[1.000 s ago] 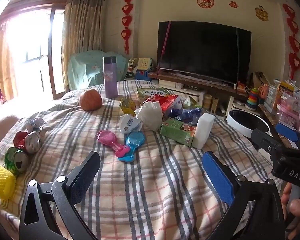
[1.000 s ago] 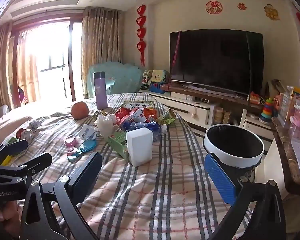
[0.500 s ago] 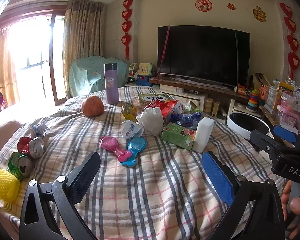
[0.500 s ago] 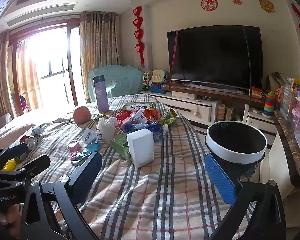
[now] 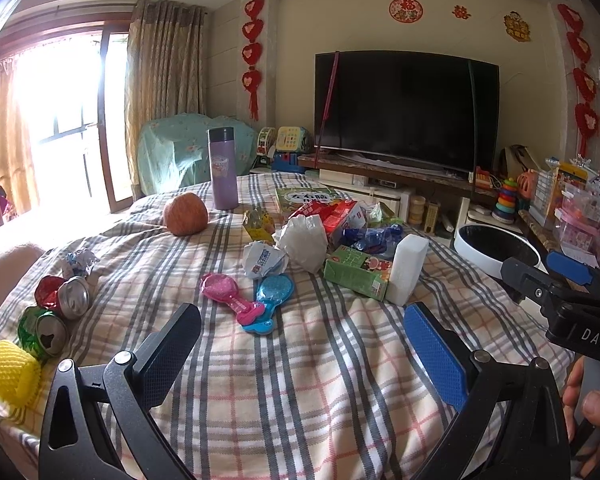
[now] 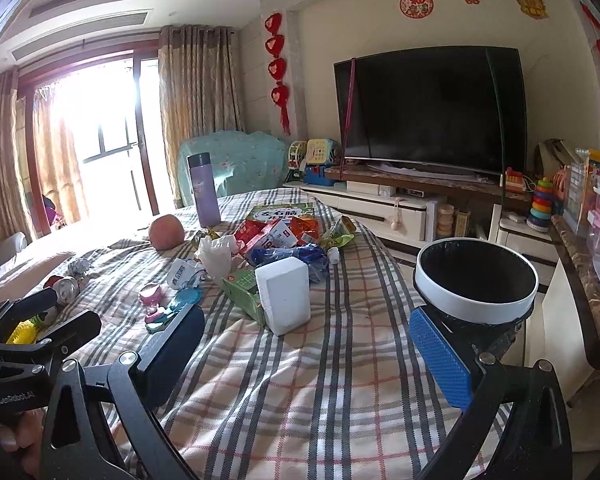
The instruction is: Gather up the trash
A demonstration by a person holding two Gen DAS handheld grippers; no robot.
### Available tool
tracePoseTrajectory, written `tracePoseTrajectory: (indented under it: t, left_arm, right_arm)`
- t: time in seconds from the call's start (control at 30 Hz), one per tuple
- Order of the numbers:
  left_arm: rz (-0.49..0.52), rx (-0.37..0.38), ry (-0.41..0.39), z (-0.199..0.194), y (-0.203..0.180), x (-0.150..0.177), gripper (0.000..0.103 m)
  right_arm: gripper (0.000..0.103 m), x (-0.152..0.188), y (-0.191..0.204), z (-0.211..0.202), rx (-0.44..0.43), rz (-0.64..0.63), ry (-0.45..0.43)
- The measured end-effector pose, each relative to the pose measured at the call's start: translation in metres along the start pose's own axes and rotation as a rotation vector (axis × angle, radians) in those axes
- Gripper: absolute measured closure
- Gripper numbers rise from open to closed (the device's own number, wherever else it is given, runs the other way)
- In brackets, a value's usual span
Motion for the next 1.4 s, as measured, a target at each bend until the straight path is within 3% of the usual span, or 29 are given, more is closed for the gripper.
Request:
tracePoseTrajectory:
  t: [1.07, 1.4]
  left_arm:
    - [0.002, -0.003, 0.004, 0.005, -0.001, 0.003, 0.001]
    - [-0.015, 0.007, 0.042, 0.016, 0.006, 0.004, 0.001]
  right_arm:
    - [0.000, 0.001, -0.002, 0.003, -0.037, 0.015, 0.010]
    - [0.000, 0.001, -0.003, 0.008, -0.058, 0.015, 0.028]
Point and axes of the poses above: each gripper's, at about its wrist camera, not at the fingertips, and z roughly the way its jaws point, y to its left, x to its underside, the point moved 2 cm from there along z, roughly the way its jaws point, and after that the axes turned 15 degrees about y, right-handed, at the moved point
